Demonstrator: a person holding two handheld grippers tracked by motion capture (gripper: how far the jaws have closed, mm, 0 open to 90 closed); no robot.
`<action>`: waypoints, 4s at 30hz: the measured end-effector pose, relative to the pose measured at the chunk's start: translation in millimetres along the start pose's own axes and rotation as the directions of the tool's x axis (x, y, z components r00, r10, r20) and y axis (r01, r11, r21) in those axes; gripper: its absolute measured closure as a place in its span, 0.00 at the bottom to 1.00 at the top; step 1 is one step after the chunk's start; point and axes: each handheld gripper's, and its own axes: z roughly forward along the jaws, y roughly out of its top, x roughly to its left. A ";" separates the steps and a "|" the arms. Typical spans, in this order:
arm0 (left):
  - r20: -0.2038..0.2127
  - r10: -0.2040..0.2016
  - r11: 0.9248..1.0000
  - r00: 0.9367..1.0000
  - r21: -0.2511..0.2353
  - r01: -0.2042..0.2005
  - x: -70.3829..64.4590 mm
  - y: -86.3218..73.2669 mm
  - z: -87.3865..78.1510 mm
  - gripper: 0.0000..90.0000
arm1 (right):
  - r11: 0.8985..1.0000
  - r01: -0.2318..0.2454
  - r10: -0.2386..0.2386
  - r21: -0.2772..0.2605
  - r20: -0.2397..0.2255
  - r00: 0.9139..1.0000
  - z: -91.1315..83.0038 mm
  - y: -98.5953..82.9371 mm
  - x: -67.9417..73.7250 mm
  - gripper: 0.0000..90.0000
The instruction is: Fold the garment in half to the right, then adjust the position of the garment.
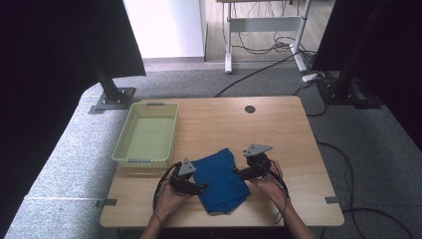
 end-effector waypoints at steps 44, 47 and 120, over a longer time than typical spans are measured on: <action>-0.116 -0.085 0.992 0.990 0.082 0.095 22.7 -55.0 -26.9 0.12 | 0.987 -0.119 0.107 0.104 0.115 0.988 -66.2 -103.6 -14.5 0.12; -0.112 -0.100 0.991 0.989 0.080 0.109 24.7 -56.1 -26.8 0.11 | 0.985 -0.132 0.120 0.108 0.112 0.986 -65.6 -106.9 -15.4 0.10; -0.130 -0.117 0.986 0.985 0.104 0.131 25.9 -54.3 -22.8 0.00 | 0.990 -0.112 0.113 0.089 0.001 0.994 -53.0 -82.3 2.6 0.07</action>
